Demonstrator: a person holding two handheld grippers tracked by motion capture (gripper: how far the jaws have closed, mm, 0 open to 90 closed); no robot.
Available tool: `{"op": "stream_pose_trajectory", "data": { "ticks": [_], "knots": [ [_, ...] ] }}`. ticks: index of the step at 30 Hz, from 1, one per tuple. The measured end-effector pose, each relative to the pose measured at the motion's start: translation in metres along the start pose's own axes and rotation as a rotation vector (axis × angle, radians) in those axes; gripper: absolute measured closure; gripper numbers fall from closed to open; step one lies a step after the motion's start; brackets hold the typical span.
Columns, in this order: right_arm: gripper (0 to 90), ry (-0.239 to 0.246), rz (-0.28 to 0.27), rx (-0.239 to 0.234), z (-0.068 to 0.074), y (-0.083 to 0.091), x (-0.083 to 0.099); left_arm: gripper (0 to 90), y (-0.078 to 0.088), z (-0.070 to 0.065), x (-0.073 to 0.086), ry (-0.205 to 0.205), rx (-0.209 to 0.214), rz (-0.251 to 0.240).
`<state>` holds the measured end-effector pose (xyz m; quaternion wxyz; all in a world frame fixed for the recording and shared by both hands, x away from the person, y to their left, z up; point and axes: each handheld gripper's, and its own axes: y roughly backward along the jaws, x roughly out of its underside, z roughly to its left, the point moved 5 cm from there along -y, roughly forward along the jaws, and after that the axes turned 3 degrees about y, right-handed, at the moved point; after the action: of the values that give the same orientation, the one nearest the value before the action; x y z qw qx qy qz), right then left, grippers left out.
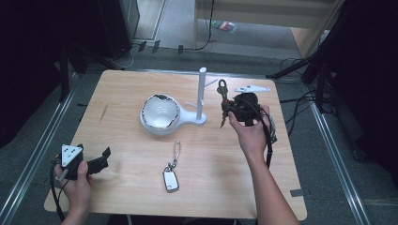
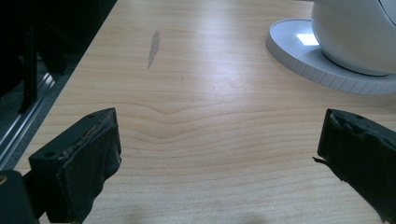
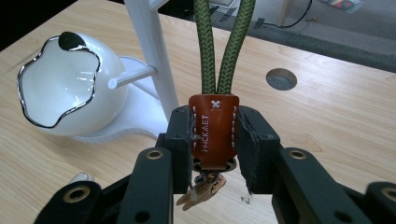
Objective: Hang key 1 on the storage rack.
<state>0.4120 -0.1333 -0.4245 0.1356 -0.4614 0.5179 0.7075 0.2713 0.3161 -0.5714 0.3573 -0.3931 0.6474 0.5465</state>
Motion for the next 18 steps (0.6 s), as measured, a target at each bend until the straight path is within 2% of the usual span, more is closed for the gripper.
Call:
{"op": "stream_pose_trajectory", "data": {
  "ticks": [8,15,18],
  "knots": [
    [68.5,-0.013,-0.006,-0.018,0.001,-0.006,-0.005,0.0,0.0,0.0,0.0,0.002,0.001,-0.006],
    [68.5,-0.059,-0.029,-0.046,-0.002,-0.008,-0.01,0.0,0.0,0.0,0.0,0.001,0.002,-0.004],
    [68.5,-0.065,-0.028,-0.059,-0.001,-0.009,-0.012,0.0,0.0,0.0,0.0,0.001,0.001,-0.001]
  ]
}}
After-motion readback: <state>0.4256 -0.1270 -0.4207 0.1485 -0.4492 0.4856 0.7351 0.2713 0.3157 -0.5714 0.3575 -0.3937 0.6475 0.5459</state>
